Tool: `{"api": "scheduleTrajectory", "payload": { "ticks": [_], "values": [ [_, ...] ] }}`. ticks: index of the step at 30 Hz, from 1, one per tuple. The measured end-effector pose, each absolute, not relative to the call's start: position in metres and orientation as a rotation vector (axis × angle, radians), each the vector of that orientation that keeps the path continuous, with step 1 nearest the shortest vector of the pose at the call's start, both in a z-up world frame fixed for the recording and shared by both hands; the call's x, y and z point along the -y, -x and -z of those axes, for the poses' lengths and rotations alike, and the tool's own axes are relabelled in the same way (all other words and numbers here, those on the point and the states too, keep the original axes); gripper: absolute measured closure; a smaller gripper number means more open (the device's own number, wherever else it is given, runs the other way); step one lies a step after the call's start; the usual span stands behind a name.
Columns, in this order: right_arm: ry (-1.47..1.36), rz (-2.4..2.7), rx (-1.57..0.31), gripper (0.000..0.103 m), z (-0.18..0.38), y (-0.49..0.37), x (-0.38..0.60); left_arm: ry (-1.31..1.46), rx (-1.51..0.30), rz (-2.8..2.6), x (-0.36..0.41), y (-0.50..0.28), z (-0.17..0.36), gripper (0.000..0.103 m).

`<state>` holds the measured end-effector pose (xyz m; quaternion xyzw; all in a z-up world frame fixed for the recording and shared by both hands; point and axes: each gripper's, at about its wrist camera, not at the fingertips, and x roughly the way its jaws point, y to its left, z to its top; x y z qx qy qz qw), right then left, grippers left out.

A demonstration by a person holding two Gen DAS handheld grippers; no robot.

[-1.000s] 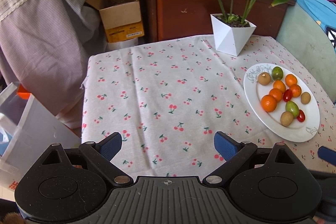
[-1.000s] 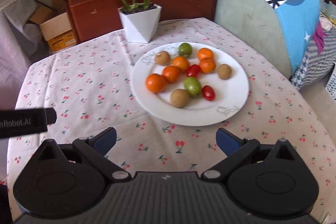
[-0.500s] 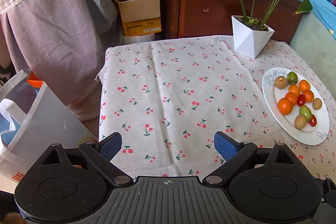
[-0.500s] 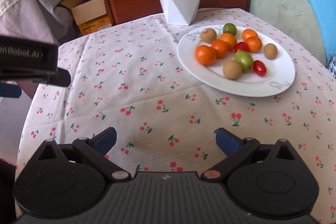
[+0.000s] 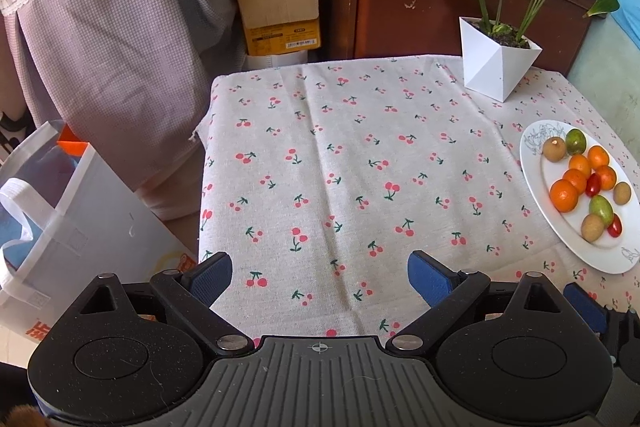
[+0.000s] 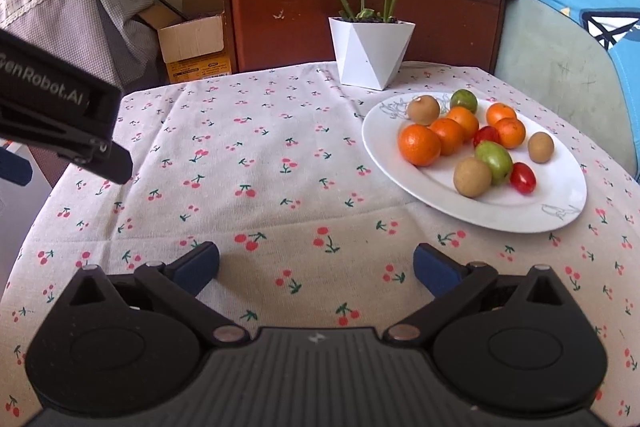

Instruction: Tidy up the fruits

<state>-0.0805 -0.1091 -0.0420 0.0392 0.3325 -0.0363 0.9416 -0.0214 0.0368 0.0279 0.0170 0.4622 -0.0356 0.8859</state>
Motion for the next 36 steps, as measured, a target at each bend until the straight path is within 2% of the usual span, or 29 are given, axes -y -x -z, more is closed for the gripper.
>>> {"api": "scheduleTrajectory", "payload": {
  "ticks": [36],
  "values": [
    [-0.064, 0.042, -0.67, 0.001, 0.044, 0.08, 0.11, -0.074, -1.019, 0.04, -0.031, 0.001, 0.011, 0.005]
  ]
}}
